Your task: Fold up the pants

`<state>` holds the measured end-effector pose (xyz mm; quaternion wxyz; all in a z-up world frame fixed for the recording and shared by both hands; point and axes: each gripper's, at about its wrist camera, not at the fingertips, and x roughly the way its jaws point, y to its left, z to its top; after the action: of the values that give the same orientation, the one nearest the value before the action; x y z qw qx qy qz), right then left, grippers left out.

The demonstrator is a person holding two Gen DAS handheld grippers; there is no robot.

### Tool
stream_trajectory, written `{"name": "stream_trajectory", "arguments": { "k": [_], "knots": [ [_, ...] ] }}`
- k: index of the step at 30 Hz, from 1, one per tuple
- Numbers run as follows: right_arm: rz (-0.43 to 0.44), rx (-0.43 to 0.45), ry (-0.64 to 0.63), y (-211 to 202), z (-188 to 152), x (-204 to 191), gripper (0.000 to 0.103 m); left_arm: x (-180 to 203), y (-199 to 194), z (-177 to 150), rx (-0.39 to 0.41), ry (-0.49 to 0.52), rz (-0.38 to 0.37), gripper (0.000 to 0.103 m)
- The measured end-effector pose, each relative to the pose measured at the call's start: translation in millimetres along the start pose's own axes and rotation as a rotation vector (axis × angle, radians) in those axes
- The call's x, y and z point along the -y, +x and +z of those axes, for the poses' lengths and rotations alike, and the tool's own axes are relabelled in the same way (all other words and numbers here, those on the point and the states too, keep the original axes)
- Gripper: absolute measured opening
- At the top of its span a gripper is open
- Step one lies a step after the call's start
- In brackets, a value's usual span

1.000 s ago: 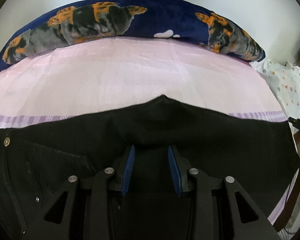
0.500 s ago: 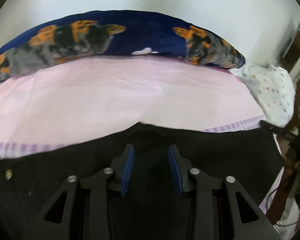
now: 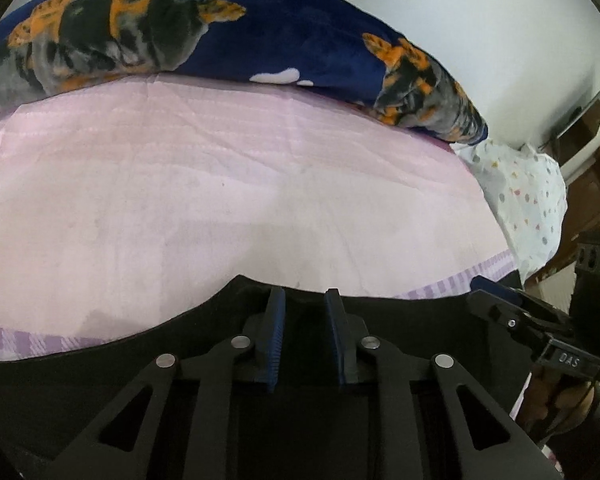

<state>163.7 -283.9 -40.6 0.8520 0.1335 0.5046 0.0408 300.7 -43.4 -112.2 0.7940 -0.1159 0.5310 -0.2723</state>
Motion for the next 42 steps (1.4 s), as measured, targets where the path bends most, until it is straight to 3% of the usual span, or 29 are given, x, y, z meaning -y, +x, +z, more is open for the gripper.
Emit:
{"name": "stream_trajectory", "arguments": {
  "k": [3,7,12,15,17,19,24,30,32,33,34,36,38,42],
  "knots": [
    [0.088,-0.029,-0.011,7,13,-4,0.059,4,-20,-6,0.037,0.024,-0.001,0.024],
    [0.221,-0.087,-0.047,28,28,-24,0.059,3,-53,-20,0.083,0.079,0.119,0.035],
    [0.335,-0.183,-0.128,71,43,-64,0.053,-19,-84,-36,0.108,0.072,0.264,0.036],
    [0.385,-0.237,-0.155,93,46,-86,0.05,-32,-93,-44,0.108,0.059,0.304,0.037],
    [0.414,-0.269,-0.178,104,46,-98,0.038,-40,-100,-49,0.117,0.057,0.314,0.037],
    [0.422,-0.306,-0.203,112,43,-108,0.012,-45,-102,-53,0.117,0.06,0.315,0.038],
    [0.341,-0.239,-0.269,109,39,-121,0.005,-60,-93,-56,0.101,0.024,0.305,0.038],
    [0.269,-0.188,-0.279,114,37,-126,0.008,-75,-89,-56,0.114,-0.025,0.279,0.04],
    [0.26,-0.183,-0.268,113,37,-126,0.018,-72,-87,-57,0.117,0.0,0.299,0.04],
    [0.25,-0.178,-0.254,110,37,-125,0.034,-71,-86,-56,0.116,0.011,0.307,0.04],
    [0.243,-0.167,-0.227,104,37,-122,0.042,-67,-85,-56,0.111,0.03,0.322,0.04],
    [0.246,-0.099,-0.154,81,36,-110,0.042,-62,-85,-55,0.105,0.04,0.35,0.043],
    [0.249,-0.049,-0.078,51,29,-92,0.042,-54,-87,-53,0.099,0.052,0.38,0.052],
    [0.179,0.049,0.069,-13,7,-34,0.043,-27,-94,-60,0.102,0.115,0.387,0.06]
  ]
}}
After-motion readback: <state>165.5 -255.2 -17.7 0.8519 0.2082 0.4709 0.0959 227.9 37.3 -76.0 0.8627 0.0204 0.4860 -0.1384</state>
